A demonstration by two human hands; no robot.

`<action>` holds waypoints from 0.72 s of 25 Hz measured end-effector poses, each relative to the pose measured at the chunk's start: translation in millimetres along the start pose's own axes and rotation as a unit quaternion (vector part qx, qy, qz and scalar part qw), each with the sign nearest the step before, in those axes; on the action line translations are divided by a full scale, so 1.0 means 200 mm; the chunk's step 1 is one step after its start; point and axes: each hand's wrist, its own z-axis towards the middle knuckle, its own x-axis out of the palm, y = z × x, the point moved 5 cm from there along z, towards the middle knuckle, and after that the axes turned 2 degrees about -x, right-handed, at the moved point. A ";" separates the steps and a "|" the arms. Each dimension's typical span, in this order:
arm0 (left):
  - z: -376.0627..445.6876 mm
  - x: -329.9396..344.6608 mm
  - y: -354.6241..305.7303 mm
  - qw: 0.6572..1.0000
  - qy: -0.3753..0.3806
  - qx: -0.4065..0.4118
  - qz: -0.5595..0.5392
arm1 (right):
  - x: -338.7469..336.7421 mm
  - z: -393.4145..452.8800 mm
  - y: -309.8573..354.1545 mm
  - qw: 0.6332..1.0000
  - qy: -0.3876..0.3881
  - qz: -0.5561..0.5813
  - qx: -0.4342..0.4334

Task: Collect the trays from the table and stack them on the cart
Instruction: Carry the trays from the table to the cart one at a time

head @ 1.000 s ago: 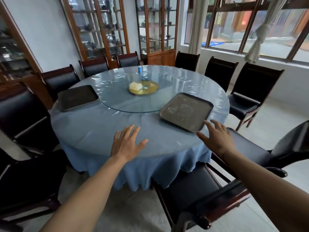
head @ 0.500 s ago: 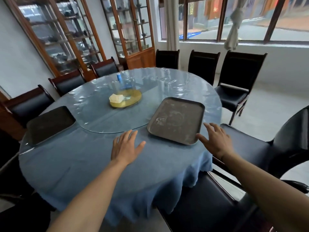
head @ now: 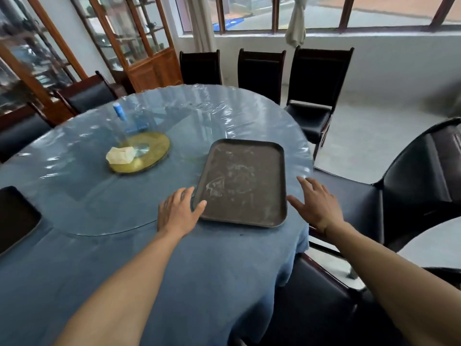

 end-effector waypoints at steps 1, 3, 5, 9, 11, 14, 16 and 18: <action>0.10 0.05 0.03 1.000 0.009 0.005 -0.005 | 0.06 0.06 0.01 1.000 0.006 0.001 0.013; 0.25 0.16 0.09 1.000 0.029 0.008 -0.006 | 0.17 0.16 0.03 0.999 0.023 0.001 0.041; 0.39 0.28 0.16 0.999 0.047 0.008 -0.001 | 0.28 0.25 0.04 0.996 0.046 -0.001 0.070; 0.65 0.51 0.27 0.996 0.092 0.004 -0.002 | 0.48 0.40 0.03 0.990 0.076 -0.007 0.121; 0.76 0.60 0.30 0.995 0.104 0.007 -0.004 | 0.55 0.48 0.01 0.986 0.091 -0.004 0.143; 0.90 0.73 0.33 0.991 0.129 -0.007 -0.021 | 0.64 0.57 -0.02 0.974 0.115 0.037 0.190; 0.98 0.82 0.32 0.984 0.165 -0.032 -0.062 | 0.72 0.62 -0.07 0.965 0.133 0.059 0.218; 1.04 0.89 0.30 0.975 0.178 -0.057 -0.118 | 0.79 0.67 -0.11 0.959 0.152 0.068 0.231</action>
